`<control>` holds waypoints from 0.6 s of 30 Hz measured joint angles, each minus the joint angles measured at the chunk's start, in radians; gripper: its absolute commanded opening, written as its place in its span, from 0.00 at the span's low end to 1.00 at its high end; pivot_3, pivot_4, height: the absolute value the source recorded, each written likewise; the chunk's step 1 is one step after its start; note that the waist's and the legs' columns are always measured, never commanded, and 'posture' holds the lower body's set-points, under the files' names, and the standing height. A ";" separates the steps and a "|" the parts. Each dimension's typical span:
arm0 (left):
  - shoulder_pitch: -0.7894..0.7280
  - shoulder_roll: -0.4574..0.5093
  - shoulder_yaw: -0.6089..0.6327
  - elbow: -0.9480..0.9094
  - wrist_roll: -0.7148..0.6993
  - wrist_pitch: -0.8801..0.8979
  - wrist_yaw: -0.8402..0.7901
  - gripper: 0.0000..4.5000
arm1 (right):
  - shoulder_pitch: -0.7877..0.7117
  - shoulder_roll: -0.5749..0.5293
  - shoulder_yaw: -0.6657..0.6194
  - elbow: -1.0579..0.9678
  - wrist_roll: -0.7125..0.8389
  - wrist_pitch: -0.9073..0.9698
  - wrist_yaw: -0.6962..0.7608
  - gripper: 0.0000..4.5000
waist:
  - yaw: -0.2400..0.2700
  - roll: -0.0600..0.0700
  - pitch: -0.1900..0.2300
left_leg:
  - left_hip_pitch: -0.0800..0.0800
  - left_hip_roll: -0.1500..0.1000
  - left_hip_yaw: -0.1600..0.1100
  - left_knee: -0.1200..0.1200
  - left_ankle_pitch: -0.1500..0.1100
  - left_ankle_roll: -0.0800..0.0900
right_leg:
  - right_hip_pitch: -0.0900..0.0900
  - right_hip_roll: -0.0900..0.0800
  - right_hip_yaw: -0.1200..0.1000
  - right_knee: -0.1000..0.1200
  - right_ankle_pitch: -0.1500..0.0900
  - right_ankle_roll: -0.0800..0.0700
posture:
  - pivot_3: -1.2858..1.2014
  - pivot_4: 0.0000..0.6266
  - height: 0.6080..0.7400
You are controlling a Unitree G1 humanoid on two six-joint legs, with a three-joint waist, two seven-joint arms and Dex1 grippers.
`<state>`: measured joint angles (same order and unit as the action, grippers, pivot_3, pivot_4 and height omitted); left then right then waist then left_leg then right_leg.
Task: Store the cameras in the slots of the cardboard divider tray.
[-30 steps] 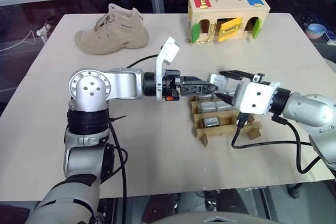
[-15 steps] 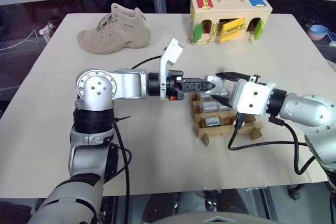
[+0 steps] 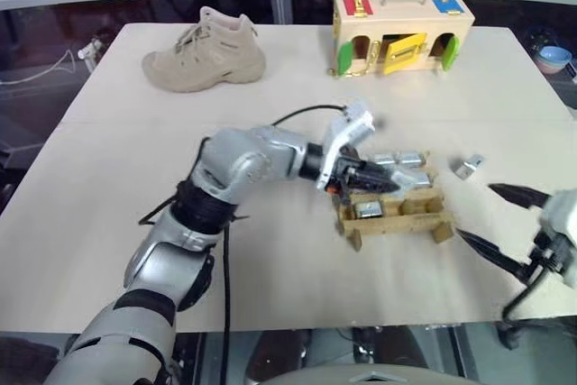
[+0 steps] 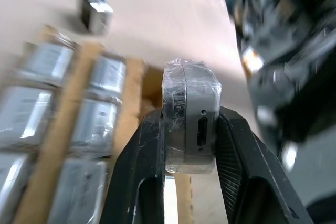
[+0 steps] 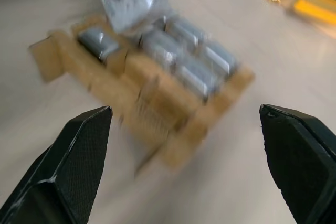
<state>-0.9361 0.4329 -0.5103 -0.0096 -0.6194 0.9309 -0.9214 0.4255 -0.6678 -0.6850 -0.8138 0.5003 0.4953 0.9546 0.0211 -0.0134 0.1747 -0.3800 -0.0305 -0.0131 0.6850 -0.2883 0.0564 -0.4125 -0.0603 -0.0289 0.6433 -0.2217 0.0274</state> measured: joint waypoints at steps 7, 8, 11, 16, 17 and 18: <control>-0.038 -0.025 -0.120 0.103 0.214 -0.150 -0.118 0.16 | 0.039 0.023 0.004 -0.021 0.017 -0.046 -0.046 0.99 | -0.006 0.000 0.000 | -0.001 0.000 0.001 0.001 -0.001 0.003 | -0.001 0.000 0.000 0.001 0.000 0.000 | 0.52 0.24 1.00; -0.045 -0.027 -0.127 0.104 0.236 -0.163 -0.129 0.16 | 0.040 0.023 0.006 -0.021 0.017 -0.051 -0.051 0.99 | -0.006 0.000 0.000 | -0.001 0.000 0.001 0.001 -0.001 0.002 | -0.001 0.000 0.000 0.001 0.000 0.000 | 0.52 0.24 1.00; -0.050 -0.031 -0.134 0.105 0.272 -0.184 -0.149 0.16 | 0.043 0.023 0.012 -0.023 0.015 -0.066 -0.060 0.99 | -0.006 0.000 0.000 | -0.001 0.000 0.001 0.001 -0.002 0.003 | -0.001 0.000 0.000 0.001 0.000 0.000 | 0.52 0.24 1.00; -0.103 -0.033 -0.158 0.128 0.334 -0.187 -0.215 0.16 | 0.064 0.022 0.013 -0.022 0.009 -0.093 -0.071 0.99 | -0.006 0.000 0.000 | -0.002 0.000 0.002 0.001 -0.003 0.006 | -0.002 0.000 0.000 0.001 0.000 0.000 | 0.52 0.24 1.00; -0.116 -0.031 -0.170 0.131 0.351 -0.192 -0.232 0.16 | 0.068 0.022 0.017 -0.022 0.004 -0.101 -0.072 0.99 | -0.007 0.000 0.000 | -0.002 0.000 0.002 0.001 -0.004 0.008 | -0.002 0.000 0.001 0.000 0.000 0.000 | 0.52 0.24 1.00; -0.125 -0.029 -0.178 0.132 0.368 -0.199 -0.250 0.16 | 0.071 0.022 0.022 -0.021 -0.003 -0.109 -0.073 0.99 | -0.008 0.000 0.000 | -0.001 0.001 0.002 0.001 -0.004 0.008 | -0.002 0.001 0.002 0.000 0.000 0.001 | 0.52 0.24 1.00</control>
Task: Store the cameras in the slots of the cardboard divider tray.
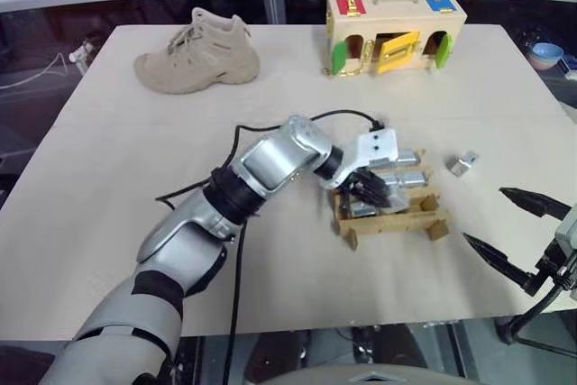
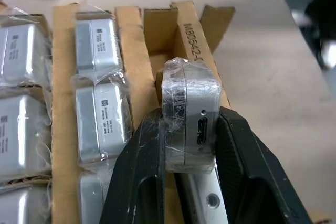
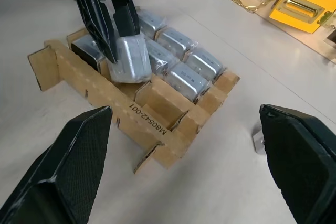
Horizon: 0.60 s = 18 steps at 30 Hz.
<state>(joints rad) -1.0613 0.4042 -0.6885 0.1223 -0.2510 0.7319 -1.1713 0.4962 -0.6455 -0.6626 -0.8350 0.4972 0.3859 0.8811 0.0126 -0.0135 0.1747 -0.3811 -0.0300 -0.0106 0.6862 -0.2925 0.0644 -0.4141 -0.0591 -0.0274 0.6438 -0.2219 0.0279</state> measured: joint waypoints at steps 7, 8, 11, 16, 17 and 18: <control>-0.057 0.006 -0.021 -0.001 0.042 0.057 -0.060 0.16 | 0.005 0.000 0.024 0.007 -0.015 -0.021 -0.018 0.99 | -0.001 0.000 0.000 | 0.000 0.002 0.000 0.000 0.000 0.000 | 0.000 0.005 0.001 0.000 0.000 0.000 | 0.52 0.24 1.00; -0.070 0.007 -0.023 -0.001 0.046 0.073 -0.070 0.16 | 0.005 0.000 0.027 0.008 -0.018 -0.022 -0.019 0.99 | -0.001 0.000 0.000 | 0.000 0.002 0.001 0.000 0.000 0.000 | 0.000 0.005 0.001 0.000 0.000 0.000 | 0.52 0.24 1.00; -0.091 0.008 -0.031 -0.001 0.062 0.090 -0.089 0.16 | 0.004 0.000 0.040 0.008 -0.023 -0.025 -0.029 0.99 | -0.001 0.000 0.000 | 0.000 0.002 0.001 0.000 0.000 0.000 | 0.000 0.005 0.002 0.000 0.000 0.000 | 0.52 0.24 1.00; -0.096 0.001 -0.032 -0.001 0.091 0.085 -0.097 0.16 | -0.002 -0.001 0.063 0.008 -0.033 -0.031 -0.047 0.99 | 0.000 0.000 0.000 | 0.001 0.002 0.001 0.001 0.000 0.000 | 0.000 0.005 0.002 0.000 0.000 0.000 | 0.52 0.24 1.00; -0.100 -0.003 -0.033 -0.001 0.093 0.097 -0.097 0.16 | -0.002 -0.001 0.063 0.008 -0.036 -0.033 -0.050 0.99 | 0.000 0.000 0.000 | 0.000 0.002 0.001 0.001 0.000 0.000 | 0.000 0.005 0.002 0.000 0.000 0.000 | 0.52 0.24 1.00; -0.116 -0.009 -0.043 -0.001 0.099 0.124 -0.098 0.16 | -0.002 -0.001 0.066 0.008 -0.040 -0.035 -0.056 0.99 | 0.001 0.000 0.000 | 0.000 0.002 0.001 0.001 0.000 0.000 | 0.000 0.005 0.001 0.000 0.000 0.000 | 0.52 0.24 1.00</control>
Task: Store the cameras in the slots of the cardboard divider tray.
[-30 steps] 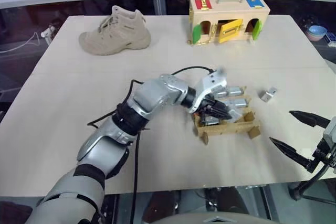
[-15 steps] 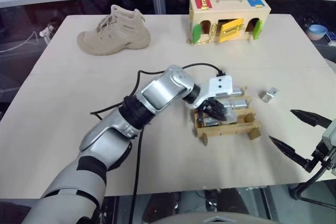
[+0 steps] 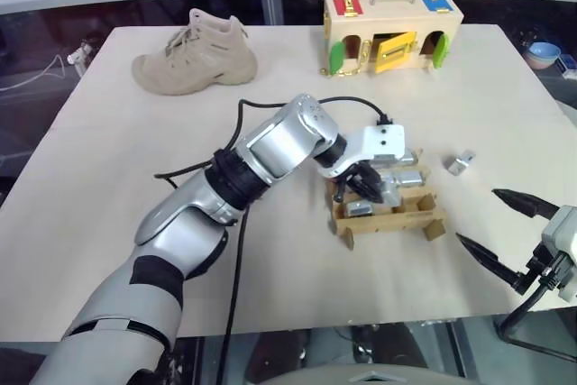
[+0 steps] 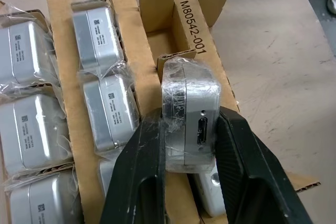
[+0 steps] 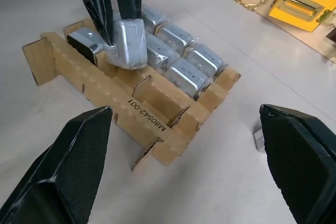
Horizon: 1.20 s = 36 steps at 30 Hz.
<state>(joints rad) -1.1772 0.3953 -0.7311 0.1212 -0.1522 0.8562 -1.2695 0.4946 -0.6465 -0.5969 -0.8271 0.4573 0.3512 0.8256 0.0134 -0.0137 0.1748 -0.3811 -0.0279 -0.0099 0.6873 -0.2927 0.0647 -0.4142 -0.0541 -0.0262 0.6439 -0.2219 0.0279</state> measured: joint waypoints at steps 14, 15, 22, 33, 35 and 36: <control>-0.078 -0.053 -0.065 -0.002 0.022 0.187 -0.010 0.16 | 0.009 0.000 0.031 -0.001 -0.019 -0.008 -0.029 0.99 | 0.000 0.000 0.000 | 0.000 0.000 0.001 0.000 0.000 0.000 | 0.000 0.002 0.000 0.000 0.000 0.000 | 0.52 0.24 1.00; -0.078 -0.062 -0.070 0.005 0.023 0.188 -0.006 0.16 | 0.009 0.000 0.032 -0.001 -0.020 -0.008 -0.029 0.99 | 0.000 0.000 0.000 | 0.000 0.000 0.001 0.000 0.000 0.000 | 0.000 0.001 0.000 0.000 0.000 0.000 | 0.52 0.24 1.00; -0.080 -0.117 -0.103 0.065 0.049 0.191 0.033 0.66 | 0.007 -0.004 0.035 0.000 -0.022 -0.010 -0.024 1.00 | 0.001 0.000 0.000 | 0.000 0.000 0.000 0.000 0.000 0.000 | 0.000 0.001 0.000 0.000 0.000 0.000 | 0.52 0.24 1.00; -0.135 -0.036 0.166 -0.105 -0.072 0.386 0.088 0.77 | 0.009 -0.061 -0.027 0.059 0.063 -0.029 0.076 1.00 | 0.000 0.001 0.000 | -0.001 0.001 0.000 0.001 0.000 0.001 | 0.000 -0.001 0.000 0.000 0.000 0.000 | 0.52 0.24 1.00; -0.089 -0.003 0.246 -0.157 -0.102 0.400 0.119 0.77 | -0.003 -0.065 -0.039 0.073 0.083 -0.029 0.087 1.00 | 0.001 0.001 -0.001 | 0.000 0.002 0.000 0.001 0.002 -0.003 | 0.000 -0.001 0.000 0.000 0.000 0.000 | 0.52 0.24 1.00; -0.056 0.023 0.278 -0.188 -0.119 0.408 0.127 0.77 | -0.015 -0.074 -0.039 0.083 0.092 -0.028 0.090 1.00 | -0.001 0.002 -0.001 | 0.000 0.002 0.001 0.001 0.002 -0.004 | 0.000 -0.001 0.001 0.000 0.000 0.000 | 0.52 0.24 1.00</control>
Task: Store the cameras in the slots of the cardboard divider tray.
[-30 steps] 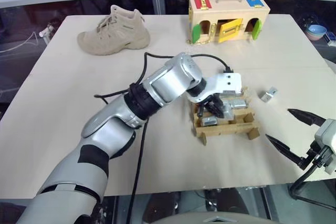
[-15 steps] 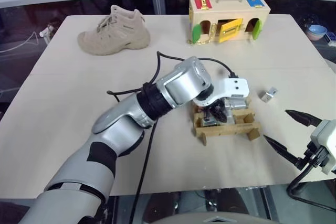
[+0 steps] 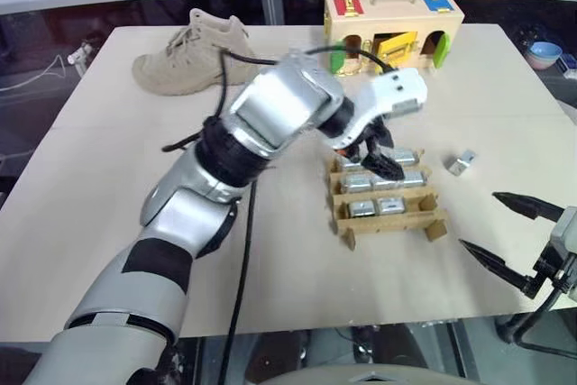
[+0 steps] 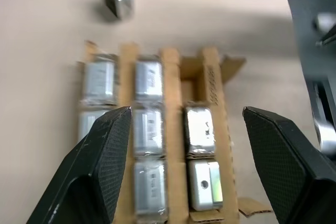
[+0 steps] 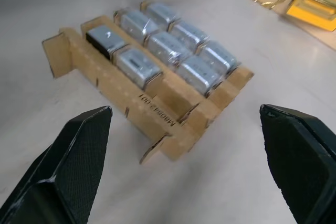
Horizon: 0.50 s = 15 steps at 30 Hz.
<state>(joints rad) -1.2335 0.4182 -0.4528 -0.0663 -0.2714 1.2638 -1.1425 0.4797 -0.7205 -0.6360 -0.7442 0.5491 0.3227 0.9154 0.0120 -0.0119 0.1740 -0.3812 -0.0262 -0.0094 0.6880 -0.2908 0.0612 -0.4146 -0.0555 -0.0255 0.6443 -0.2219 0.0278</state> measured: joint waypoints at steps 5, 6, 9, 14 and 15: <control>0.356 0.092 0.240 -0.159 -0.051 -0.148 0.081 0.77 | -0.068 -0.036 0.001 0.063 0.037 0.010 0.017 1.00 | 0.000 0.002 -0.001 | 0.001 0.001 0.000 0.000 0.000 -0.001 | 0.000 -0.001 0.003 0.000 0.000 -0.001 | 0.52 0.24 1.00; 0.453 0.099 0.298 -0.179 -0.056 -0.223 0.104 0.77 | -0.096 -0.047 0.007 0.088 0.054 0.029 0.016 1.00 | 0.003 0.001 -0.001 | 0.001 0.000 0.000 0.000 0.000 -0.001 | 0.000 -0.001 0.002 0.000 0.000 -0.001 | 0.52 0.24 1.00; 0.622 0.150 0.438 -0.222 -0.118 -0.338 0.084 0.89 | -0.181 -0.083 0.033 0.150 0.054 0.090 -0.032 1.00 | 0.008 0.000 0.000 | 0.000 0.000 0.000 0.000 0.000 -0.001 | 0.000 -0.003 0.001 -0.001 0.000 -0.001 | 0.52 0.24 1.00; 0.837 0.183 0.632 -0.334 -0.244 -0.419 0.056 0.98 | -0.434 -0.108 0.162 0.264 0.007 0.298 -0.255 1.00 | 0.002 0.000 -0.001 | 0.000 -0.003 0.000 0.000 0.000 -0.001 | 0.000 -0.007 0.000 -0.001 0.000 -0.001 | 0.52 0.24 1.00; 0.905 0.193 0.648 -0.357 -0.248 -0.460 0.040 0.98 | -0.483 -0.128 0.209 0.302 -0.035 0.357 -0.312 1.00 | 0.001 0.001 -0.001 | 0.001 -0.003 0.001 -0.001 0.000 -0.001 | 0.000 -0.007 0.000 -0.001 0.000 -0.001 | 0.52 0.24 1.00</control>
<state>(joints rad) -0.3283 0.6110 0.1951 -0.4234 -0.5192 0.8037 -1.1022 -0.0035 -0.8488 -0.4266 -0.4421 0.5143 0.6798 0.6037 0.0130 -0.0113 0.1727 -0.3806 -0.0292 -0.0084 0.6868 -0.2906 0.0602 -0.4150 -0.0627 -0.0254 0.6431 -0.2216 0.0265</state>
